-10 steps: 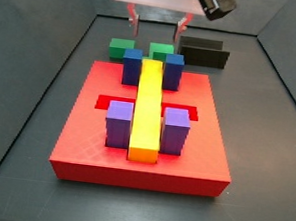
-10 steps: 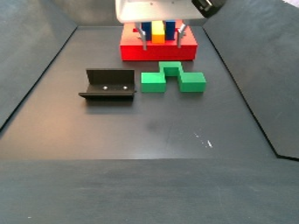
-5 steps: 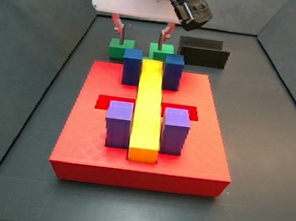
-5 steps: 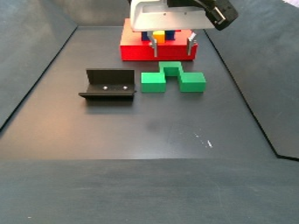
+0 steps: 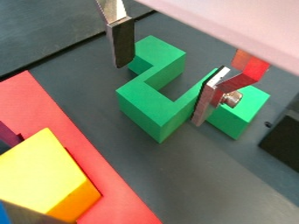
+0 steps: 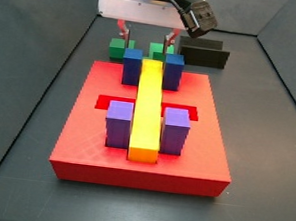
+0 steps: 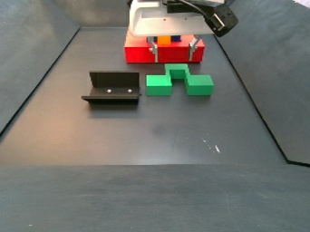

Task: Pick up the green object. Move up. Place the green object on the fixture. Regrasp the green object. Move to above the board. Insert the green object.
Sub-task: Pick up the green object.

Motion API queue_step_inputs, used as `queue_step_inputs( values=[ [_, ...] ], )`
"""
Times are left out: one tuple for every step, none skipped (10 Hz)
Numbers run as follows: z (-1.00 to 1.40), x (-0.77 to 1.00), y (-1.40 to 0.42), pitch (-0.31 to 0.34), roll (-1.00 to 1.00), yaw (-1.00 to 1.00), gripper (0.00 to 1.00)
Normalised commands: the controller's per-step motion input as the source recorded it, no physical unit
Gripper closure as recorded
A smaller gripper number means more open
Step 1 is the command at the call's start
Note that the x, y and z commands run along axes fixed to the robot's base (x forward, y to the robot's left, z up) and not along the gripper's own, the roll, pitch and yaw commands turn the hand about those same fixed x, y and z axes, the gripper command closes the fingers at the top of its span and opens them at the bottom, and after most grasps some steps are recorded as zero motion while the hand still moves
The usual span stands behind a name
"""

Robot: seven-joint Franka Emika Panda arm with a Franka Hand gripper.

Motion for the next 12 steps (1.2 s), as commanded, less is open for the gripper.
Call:
queue_step_inputs(
  values=[
    [-0.07,-0.35,-0.03,0.000,0.00,-0.08,0.00],
    [-0.19,-0.19,-0.02,-0.026,0.01,0.00,0.00],
    [-0.21,-0.03,-0.03,-0.027,0.01,0.00,0.00],
    [-0.22,0.00,-0.01,-0.033,0.01,0.00,0.00],
    [-0.20,0.07,-0.01,-0.026,0.01,0.01,0.00],
    [-0.20,0.08,-0.01,-0.026,0.02,0.00,0.00],
    [-0.20,0.07,0.00,-0.030,0.01,0.00,0.00],
    [-0.23,0.04,0.00,-0.021,0.01,0.00,0.00],
    [-0.27,0.00,0.00,-0.013,0.02,0.00,0.00],
    [-0.31,0.00,0.00,-0.011,0.03,0.00,0.00],
    [-0.30,0.00,0.00,-0.021,0.03,0.00,0.00],
    [-0.19,0.00,0.00,-0.031,0.00,0.00,0.00]
  ],
)
